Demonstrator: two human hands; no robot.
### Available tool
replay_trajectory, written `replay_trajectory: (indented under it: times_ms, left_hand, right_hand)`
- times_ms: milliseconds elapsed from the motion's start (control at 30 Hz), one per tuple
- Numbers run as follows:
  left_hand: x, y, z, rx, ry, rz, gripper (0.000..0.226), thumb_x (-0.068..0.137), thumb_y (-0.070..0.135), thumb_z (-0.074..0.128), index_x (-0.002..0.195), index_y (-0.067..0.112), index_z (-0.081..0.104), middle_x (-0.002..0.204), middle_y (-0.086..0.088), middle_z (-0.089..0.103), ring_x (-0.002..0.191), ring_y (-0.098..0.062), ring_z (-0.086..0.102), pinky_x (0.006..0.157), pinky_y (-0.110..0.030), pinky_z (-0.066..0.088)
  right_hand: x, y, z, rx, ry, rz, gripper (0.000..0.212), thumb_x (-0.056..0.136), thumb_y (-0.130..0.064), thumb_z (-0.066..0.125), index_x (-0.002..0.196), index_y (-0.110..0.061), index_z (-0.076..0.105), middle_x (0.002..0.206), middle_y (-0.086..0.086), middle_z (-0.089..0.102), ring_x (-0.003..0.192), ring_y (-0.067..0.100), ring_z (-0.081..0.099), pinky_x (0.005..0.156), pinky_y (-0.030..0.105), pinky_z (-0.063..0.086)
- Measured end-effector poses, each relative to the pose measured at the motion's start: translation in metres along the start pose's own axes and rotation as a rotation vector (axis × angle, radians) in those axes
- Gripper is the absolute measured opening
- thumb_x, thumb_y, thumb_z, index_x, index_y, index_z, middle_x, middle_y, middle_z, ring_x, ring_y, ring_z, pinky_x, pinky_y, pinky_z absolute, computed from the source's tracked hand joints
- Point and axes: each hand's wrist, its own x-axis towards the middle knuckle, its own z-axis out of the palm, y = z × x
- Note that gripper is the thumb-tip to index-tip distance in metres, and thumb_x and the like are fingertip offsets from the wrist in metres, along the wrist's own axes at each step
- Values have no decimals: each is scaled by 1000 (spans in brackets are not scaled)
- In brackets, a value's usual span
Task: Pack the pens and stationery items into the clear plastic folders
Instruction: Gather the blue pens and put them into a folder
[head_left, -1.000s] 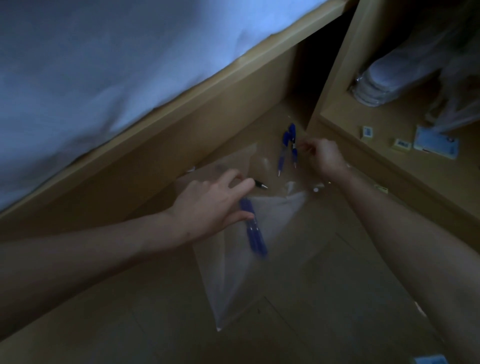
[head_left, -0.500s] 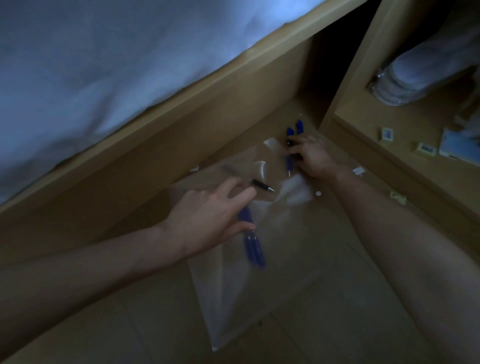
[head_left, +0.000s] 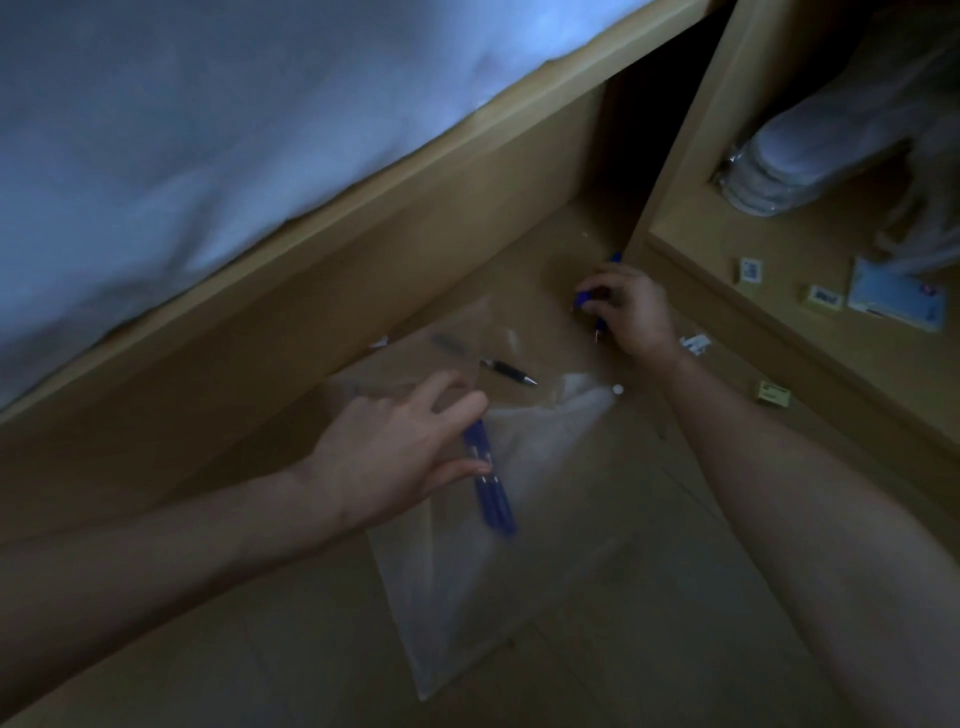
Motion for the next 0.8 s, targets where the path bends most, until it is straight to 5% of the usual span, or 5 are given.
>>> replay_trajectory:
  times_ms: [267, 367, 500, 600, 800]
  left_hand:
    - [5, 2, 1, -17, -85, 25, 41, 83, 61, 41, 99, 23, 42, 108, -5, 63, 63, -23, 67, 34, -29, 42]
    - [12, 8, -3, -72, -255, -54, 46, 87, 61, 38, 117, 26, 34, 136, -2, 44, 94, -28, 64, 61, -36, 49]
    - [19, 12, -8, -86, -299, -80, 48, 89, 61, 37, 123, 28, 32, 143, 0, 34, 102, -30, 61, 68, -36, 46]
    - [19, 12, -5, -101, -269, -57, 42, 85, 61, 38, 110, 32, 21, 141, -4, 39, 96, -34, 63, 67, -40, 50]
    - [16, 10, -3, -105, -225, -13, 45, 81, 63, 31, 109, 30, 21, 140, -8, 41, 89, -34, 66, 65, -45, 55]
  right_hand:
    - [-25, -28, -43, 361, 404, 286, 25, 89, -14, 63, 113, -9, 64, 108, -1, 63, 102, 7, 56, 84, 11, 41]
    - [-40, -37, -60, 461, 463, 309, 20, 91, -13, 61, 110, -8, 62, 100, -4, 60, 87, 0, 55, 76, 7, 46]
    - [-59, -47, -65, 608, 322, 339, 12, 91, -9, 61, 102, -6, 59, 89, 8, 64, 72, 9, 63, 65, 15, 53]
    - [-73, -57, -57, 643, 109, 433, 6, 88, -6, 64, 92, -5, 59, 74, 6, 62, 53, 7, 61, 54, 20, 53]
    - [-96, -71, -17, 449, -276, 527, 12, 86, -11, 69, 91, -2, 63, 68, 10, 65, 53, 15, 62, 54, 25, 54]
